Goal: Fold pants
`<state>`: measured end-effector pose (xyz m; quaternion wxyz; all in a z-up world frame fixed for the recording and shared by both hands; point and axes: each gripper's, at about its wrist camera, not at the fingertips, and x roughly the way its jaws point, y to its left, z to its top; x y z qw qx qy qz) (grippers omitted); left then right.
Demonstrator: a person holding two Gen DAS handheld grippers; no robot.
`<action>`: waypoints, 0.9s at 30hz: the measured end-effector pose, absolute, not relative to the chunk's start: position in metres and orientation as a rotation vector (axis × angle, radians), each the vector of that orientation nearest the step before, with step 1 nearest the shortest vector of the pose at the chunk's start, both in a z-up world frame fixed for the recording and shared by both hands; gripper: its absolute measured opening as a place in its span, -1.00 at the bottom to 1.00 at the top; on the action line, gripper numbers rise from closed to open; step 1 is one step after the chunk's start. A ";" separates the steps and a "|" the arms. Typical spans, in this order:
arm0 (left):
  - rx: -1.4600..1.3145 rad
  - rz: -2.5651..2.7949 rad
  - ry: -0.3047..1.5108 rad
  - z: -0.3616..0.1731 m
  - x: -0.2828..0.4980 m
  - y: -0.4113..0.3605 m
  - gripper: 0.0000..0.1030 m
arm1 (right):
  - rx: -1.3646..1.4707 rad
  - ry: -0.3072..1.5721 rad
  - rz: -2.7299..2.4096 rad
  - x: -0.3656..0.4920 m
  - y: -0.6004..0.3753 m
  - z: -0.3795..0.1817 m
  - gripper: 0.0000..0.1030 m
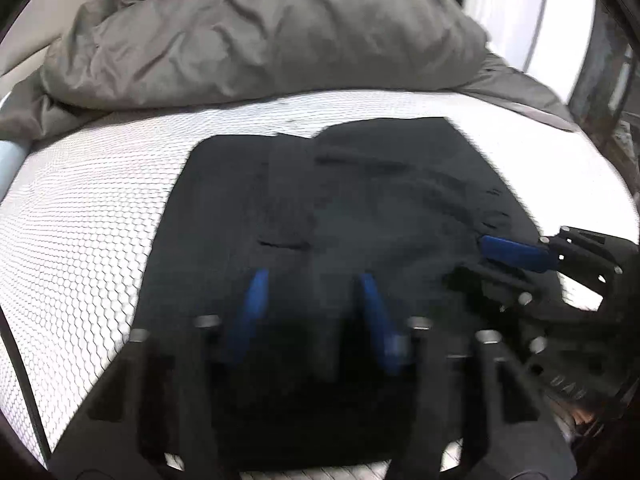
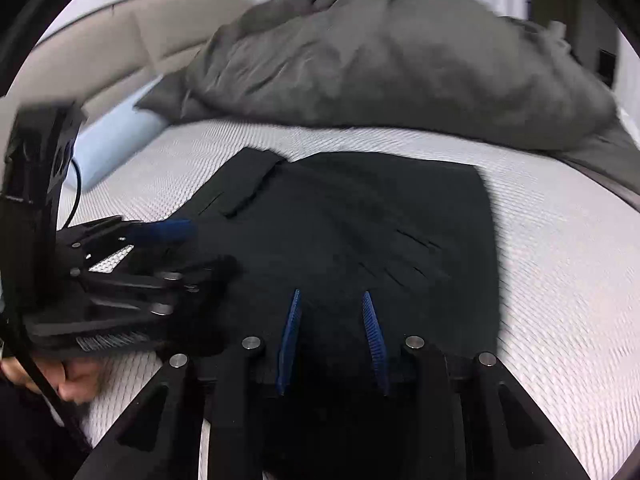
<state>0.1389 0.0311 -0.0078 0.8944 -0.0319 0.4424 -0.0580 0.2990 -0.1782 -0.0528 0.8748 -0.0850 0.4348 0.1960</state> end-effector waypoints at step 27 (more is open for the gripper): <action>-0.279 -0.142 0.953 -0.020 0.224 0.083 -0.80 | -0.151 1.011 0.403 0.361 -0.183 -0.063 -0.42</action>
